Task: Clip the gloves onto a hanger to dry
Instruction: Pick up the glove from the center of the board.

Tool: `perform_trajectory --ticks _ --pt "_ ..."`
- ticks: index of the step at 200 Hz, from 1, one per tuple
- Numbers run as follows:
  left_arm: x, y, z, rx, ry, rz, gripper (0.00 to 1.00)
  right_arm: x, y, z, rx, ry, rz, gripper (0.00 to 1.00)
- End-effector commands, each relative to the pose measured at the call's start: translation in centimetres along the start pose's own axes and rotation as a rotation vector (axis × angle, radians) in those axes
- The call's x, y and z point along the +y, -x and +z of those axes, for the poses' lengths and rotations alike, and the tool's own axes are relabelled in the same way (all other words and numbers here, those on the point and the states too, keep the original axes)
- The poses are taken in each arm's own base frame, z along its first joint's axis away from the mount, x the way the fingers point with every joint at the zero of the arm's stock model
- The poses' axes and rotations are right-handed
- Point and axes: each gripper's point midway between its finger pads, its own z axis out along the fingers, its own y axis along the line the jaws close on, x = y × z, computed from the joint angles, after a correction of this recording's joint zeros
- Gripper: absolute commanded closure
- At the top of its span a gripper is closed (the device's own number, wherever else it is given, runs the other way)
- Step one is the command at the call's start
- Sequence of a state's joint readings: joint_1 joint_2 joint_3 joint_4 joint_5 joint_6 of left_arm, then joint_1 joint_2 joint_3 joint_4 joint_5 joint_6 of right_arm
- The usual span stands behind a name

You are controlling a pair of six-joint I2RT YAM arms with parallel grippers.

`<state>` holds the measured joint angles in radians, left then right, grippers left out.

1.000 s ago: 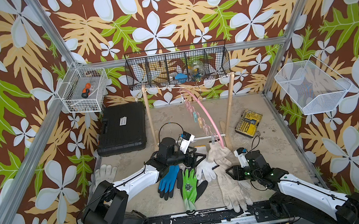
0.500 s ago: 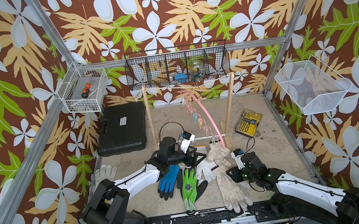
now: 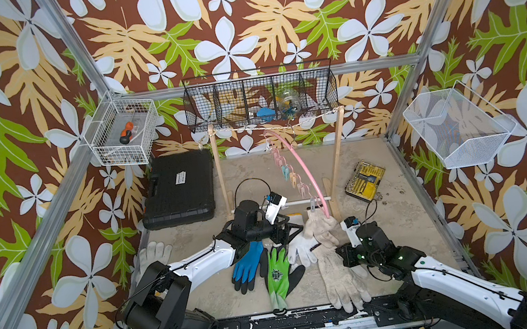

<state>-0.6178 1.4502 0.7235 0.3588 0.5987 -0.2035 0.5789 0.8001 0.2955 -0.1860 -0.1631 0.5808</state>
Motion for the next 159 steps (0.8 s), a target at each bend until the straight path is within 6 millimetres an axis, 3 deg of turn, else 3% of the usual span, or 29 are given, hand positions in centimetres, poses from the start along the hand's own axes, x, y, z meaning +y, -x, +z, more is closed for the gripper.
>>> perform_trajectory --ticks 1,32,81,114,159 --pt "0.2 0.7 -0.1 -0.013 0.02 0.02 0.17 -0.2 -0.6 -1.0 0.016 -0.028 0.042 1.0" --pt "0.7 1.5 -0.4 -0.033 0.041 0.014 0.17 0.8 -0.5 -2.4 0.003 -0.037 0.094 1.0" --pt "1.3 2.3 -1.1 -0.064 0.048 -0.012 0.17 0.1 4.4 -9.0 -0.197 -0.165 0.12 1.0" --pt "1.0 2.3 -1.3 -0.071 0.027 -0.01 0.18 0.3 6.2 -11.2 -0.273 -0.178 0.105 1.0" --pt "-0.9 3.1 -2.1 -0.111 -0.05 0.009 0.19 1.2 10.4 -14.2 -0.439 -0.21 -0.042 1.0"
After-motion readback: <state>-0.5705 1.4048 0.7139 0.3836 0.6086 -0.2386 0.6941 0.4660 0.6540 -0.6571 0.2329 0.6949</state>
